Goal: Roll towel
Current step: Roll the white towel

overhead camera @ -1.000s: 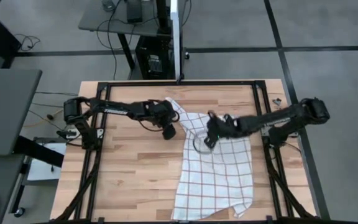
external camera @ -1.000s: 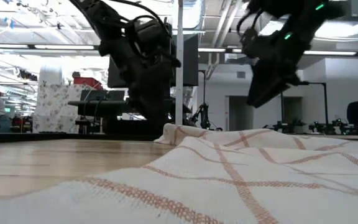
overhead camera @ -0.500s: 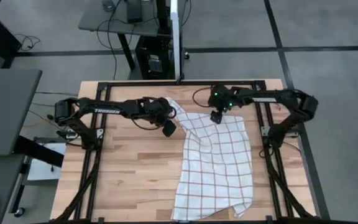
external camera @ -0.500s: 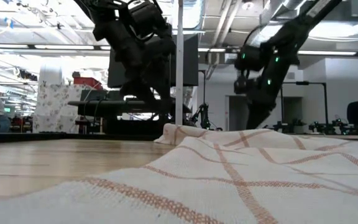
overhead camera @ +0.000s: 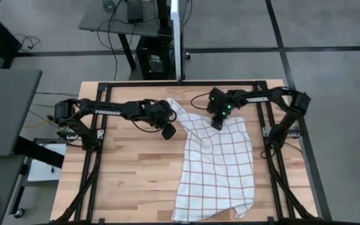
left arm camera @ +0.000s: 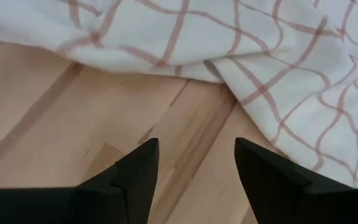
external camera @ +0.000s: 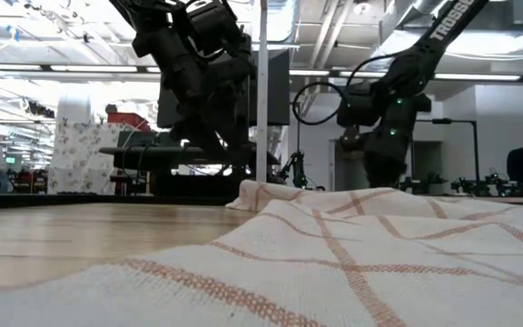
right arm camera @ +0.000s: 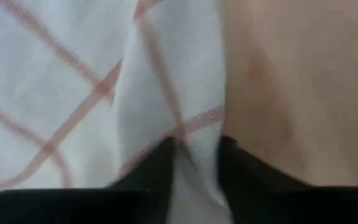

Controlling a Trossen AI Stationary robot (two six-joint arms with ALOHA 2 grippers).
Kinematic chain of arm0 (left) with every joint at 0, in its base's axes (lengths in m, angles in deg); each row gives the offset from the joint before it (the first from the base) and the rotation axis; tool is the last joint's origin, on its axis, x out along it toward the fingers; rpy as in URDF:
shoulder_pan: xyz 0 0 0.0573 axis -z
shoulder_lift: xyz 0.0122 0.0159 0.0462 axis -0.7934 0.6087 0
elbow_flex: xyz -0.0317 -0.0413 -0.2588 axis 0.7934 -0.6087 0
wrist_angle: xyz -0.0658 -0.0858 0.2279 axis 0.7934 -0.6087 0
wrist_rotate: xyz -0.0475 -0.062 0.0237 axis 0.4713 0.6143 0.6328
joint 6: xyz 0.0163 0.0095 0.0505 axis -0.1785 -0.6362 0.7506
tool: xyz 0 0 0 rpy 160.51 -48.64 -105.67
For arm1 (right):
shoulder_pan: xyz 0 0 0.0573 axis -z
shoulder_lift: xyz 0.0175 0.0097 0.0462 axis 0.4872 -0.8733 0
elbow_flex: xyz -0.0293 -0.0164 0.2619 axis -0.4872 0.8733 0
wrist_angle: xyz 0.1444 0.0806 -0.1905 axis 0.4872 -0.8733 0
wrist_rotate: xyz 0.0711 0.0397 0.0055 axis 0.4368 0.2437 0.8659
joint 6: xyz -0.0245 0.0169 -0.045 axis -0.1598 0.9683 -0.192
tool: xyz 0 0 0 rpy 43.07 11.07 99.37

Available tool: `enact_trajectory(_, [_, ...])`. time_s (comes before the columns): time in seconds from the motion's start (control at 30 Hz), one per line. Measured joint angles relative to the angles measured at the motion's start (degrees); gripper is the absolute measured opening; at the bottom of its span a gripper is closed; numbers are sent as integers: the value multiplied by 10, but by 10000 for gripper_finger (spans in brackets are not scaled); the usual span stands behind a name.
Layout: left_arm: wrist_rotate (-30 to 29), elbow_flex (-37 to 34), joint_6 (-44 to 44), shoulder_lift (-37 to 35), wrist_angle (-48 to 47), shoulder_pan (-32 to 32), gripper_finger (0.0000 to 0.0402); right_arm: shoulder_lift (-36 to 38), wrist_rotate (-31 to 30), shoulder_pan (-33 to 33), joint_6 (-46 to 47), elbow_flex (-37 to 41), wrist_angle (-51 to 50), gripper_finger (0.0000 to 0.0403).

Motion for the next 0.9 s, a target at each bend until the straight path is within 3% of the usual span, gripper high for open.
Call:
enact_trajectory(0.17, [0, 0, 22, 0, -2, 0, 193, 82, 9, -40, 54, 0, -30, 4])
enact_trajectory(0.27, [0, 0, 37, -8, -2, 0, 193, 154, -50, -93, 97, -2, -44, 3])
enact_trajectory(0.4, [0, 10, 67, -26, -3, 0, 193, 237, -111, -200, 164, -25, -50, 2])
enact_trajectory(0.5, [0, 21, 89, -44, -4, 0, 193, 266, -177, -322, 249, -33, -36, 1])
enact_trajectory(0.63, [0, 26, 98, -66, -3, 0, 193, 253, -260, -492, 389, -37, -9, 1])
enact_trajectory(0.73, [7, 27, 99, -73, -3, 4, 193, 207, -282, -591, 510, -37, 13, 1])
enact_trajectory(0.9, [35, 27, 118, -65, -2, 16, 193, 117, -285, -660, 735, -36, 46, 35])
